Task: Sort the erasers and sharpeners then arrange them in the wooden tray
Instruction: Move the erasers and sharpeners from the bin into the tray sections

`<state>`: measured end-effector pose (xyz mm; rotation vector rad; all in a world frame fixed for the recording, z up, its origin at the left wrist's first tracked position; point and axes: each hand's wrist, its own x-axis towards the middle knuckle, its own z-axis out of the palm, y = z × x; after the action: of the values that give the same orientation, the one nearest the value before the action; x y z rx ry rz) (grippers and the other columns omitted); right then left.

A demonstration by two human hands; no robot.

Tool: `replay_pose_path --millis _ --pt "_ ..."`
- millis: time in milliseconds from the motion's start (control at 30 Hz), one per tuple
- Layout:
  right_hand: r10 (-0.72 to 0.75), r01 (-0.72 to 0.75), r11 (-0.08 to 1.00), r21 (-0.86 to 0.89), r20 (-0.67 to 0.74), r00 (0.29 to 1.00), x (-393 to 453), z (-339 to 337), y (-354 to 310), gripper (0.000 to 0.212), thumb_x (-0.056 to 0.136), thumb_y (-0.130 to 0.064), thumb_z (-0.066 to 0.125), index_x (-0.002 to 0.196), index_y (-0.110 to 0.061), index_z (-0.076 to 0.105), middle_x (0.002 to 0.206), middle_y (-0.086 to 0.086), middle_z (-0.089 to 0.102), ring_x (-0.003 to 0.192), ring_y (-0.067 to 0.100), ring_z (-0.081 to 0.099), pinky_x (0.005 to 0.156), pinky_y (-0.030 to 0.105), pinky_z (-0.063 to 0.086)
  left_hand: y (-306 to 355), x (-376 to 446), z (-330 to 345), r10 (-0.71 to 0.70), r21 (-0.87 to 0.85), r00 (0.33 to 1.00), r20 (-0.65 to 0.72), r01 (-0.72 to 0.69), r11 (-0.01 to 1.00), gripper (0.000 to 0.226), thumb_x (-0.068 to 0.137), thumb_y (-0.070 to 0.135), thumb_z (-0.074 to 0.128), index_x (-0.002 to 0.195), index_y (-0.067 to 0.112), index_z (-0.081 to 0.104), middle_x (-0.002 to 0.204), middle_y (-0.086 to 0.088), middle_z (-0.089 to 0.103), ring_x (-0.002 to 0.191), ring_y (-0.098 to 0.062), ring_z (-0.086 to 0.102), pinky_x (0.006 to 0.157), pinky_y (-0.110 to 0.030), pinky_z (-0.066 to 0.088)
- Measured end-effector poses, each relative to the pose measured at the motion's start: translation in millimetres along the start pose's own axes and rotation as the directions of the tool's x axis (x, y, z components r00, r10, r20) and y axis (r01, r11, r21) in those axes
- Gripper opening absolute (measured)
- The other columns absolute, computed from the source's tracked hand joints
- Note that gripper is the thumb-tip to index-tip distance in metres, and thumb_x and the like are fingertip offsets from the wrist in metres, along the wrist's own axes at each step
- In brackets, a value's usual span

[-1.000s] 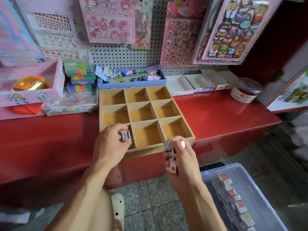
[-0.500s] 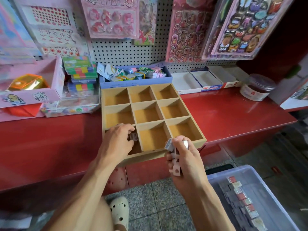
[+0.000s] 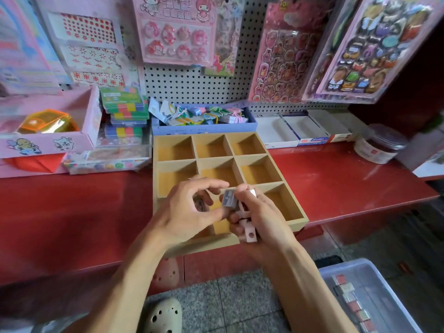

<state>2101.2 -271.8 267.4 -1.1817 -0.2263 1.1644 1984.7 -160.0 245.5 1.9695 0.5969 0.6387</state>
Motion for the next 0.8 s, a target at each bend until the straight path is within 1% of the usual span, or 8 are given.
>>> replay_pose_path --millis 133,233,333,433,533,633,700,800 --pt "0.022 -0.017 0.998 -0.065 0.074 0.997 9.9 4.8 -1.8 0.003 0.102 -0.015 0.052 0.100 -0.014 0.052 0.095 0.018 0.054 0.052 0.011 0.044 0.039 0.019 0.031 -3.7 6.8 -8.9 0.015 -0.018 1.000 -0.010 -0.015 1.000 0.041 0.070 0.017 0.087 0.101 0.039 0.074 0.088 0.012 0.064 0.077 -0.011 0.064 0.068 -0.022 0.048" --pt "0.053 -0.045 0.995 -0.092 0.095 0.994 13.6 7.8 -1.7 0.007 0.102 -0.015 0.053 0.095 -0.015 0.052 0.087 0.016 0.055 0.051 0.012 0.044 0.039 0.020 0.029 1.6 6.4 -15.9 0.053 0.013 0.999 -0.003 -0.053 0.999 0.040 0.069 0.013 0.087 0.096 0.038 0.074 0.086 0.008 0.065 0.073 -0.008 0.062 0.062 -0.015 0.045" --pt "0.049 -0.046 0.996 -0.080 0.031 0.998 15.9 7.2 -1.3 0.015 0.100 -0.011 0.052 0.086 -0.017 0.053 0.081 0.011 0.059 0.051 0.012 0.043 0.040 0.021 0.027 -2.0 1.3 -29.0 0.056 0.105 0.997 -0.052 -0.050 0.993 0.030 0.066 0.015 0.087 0.085 0.034 0.074 0.081 0.005 0.065 0.069 -0.005 0.058 0.057 -0.009 0.040" --pt "-0.015 0.012 0.999 -0.038 -0.078 0.997 18.9 -2.2 -2.2 0.011 0.100 -0.012 0.052 0.090 -0.016 0.053 0.089 0.012 0.066 0.054 0.012 0.041 0.042 0.021 0.021 -17.5 -6.2 -47.8 -0.025 0.313 0.995 -0.098 0.055 0.948 0.023 0.064 0.027 0.085 0.081 0.036 0.073 0.079 0.010 0.063 0.070 -0.011 0.057 0.062 -0.022 0.047" --pt "-0.072 0.074 0.997 0.012 -0.157 0.985 22.9 -11.7 -3.0 0.011 0.099 -0.012 0.050 0.090 -0.018 0.052 0.090 0.010 0.066 0.054 0.011 0.042 0.047 0.024 0.018 -20.2 -9.7 -46.6 -0.119 0.512 0.991 -0.054 0.130 0.849 0.023 0.068 0.031 0.083 0.088 0.037 0.072 0.074 0.011 0.058 0.064 -0.007 0.054 0.064 -0.035 0.051" --pt "-0.092 0.100 0.994 0.035 -0.181 0.979 24.7 -14.2 -2.1 0.009 0.099 -0.011 0.049 0.093 -0.017 0.051 0.088 0.009 0.066 0.053 0.012 0.043 0.046 0.024 0.021 -15.2 -6.2 -36.0 -0.117 0.639 0.993 0.008 0.085 0.765 0.025 0.077 0.035 0.076 0.101 0.034 0.072 0.071 0.011 0.052 0.067 -0.007 0.050 0.060 -0.031 0.043" --pt "-0.086 0.093 0.995 0.030 -0.181 0.980 24.3 -13.2 -1.0 0.010 0.099 -0.010 0.049 0.091 -0.017 0.052 0.089 0.009 0.065 0.053 0.011 0.044 0.048 0.025 0.021 -13.4 -3.8 -31.1 -0.147 0.703 0.988 0.041 0.076 0.707 0.021 0.083 0.037 0.071 0.103 0.030 0.071 0.072 0.012 0.048 0.072 -0.010 0.048 0.058 -0.028 0.033" --pt "-0.078 0.084 0.996 0.029 -0.177 0.981 23.4 -11.0 0.1 0.013 0.099 -0.011 0.050 0.088 -0.017 0.053 0.091 0.010 0.066 0.054 0.012 0.045 0.048 0.025 0.022 -13.6 -4.8 -27.1 -0.166 0.746 0.985 0.043 0.079 0.661 0.029 0.086 0.040 0.069 0.114 0.034 0.067 0.077 0.013 0.044 0.082 -0.015 0.052 0.062 -0.028 0.031"
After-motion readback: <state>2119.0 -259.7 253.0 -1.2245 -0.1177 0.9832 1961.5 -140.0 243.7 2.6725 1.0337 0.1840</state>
